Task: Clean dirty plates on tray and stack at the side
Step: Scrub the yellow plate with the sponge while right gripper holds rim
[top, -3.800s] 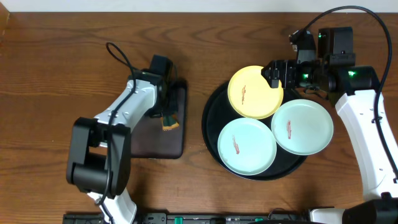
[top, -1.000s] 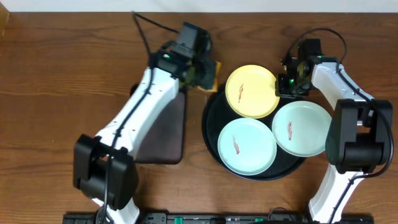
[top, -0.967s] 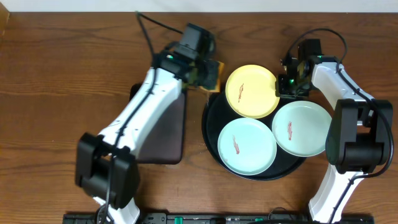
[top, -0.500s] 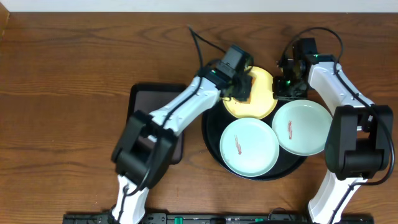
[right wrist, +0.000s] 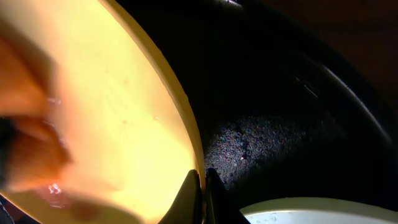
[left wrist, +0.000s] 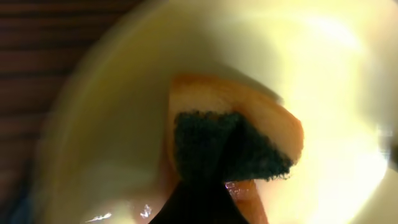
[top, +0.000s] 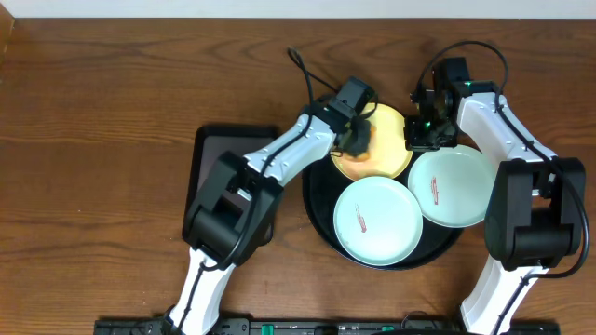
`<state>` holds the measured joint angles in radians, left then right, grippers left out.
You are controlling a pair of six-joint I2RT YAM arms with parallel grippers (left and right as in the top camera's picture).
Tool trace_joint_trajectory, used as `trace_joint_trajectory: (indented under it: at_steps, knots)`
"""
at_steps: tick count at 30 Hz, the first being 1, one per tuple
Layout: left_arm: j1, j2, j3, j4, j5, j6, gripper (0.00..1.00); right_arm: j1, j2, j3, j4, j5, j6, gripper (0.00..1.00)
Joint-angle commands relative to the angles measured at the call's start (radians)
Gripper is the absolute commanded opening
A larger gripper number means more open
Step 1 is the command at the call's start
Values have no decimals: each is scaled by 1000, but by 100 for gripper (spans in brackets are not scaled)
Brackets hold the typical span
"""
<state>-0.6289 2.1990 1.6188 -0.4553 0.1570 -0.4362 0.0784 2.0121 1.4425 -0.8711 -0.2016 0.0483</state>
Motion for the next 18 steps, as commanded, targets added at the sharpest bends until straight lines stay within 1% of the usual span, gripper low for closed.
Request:
trace_joint_trajectory:
  at_steps: [1,5,6,9,12,15,18]
  knots:
    - [50,17,-10,-90,-228,35,7,10,-24,2,-8,-4,-1,1]
    - [48,17,-10,-108,-205,21,7,9,-24,2,-8,-3,0,1]
    - [44,17,-10,-103,-181,3,7,9,-24,2,-8,-2,0,1]
    - [29,18,-10,-56,-39,-73,7,9,-24,2,-14,20,6,1]
    - [8,18,-10,27,97,-151,8,10,-24,2,-15,21,7,1]
    - [-19,18,-10,77,168,-188,7,10,-24,2,-14,21,7,1]
    - [-54,18,-10,75,176,-190,7,9,-24,2,-15,21,11,1]
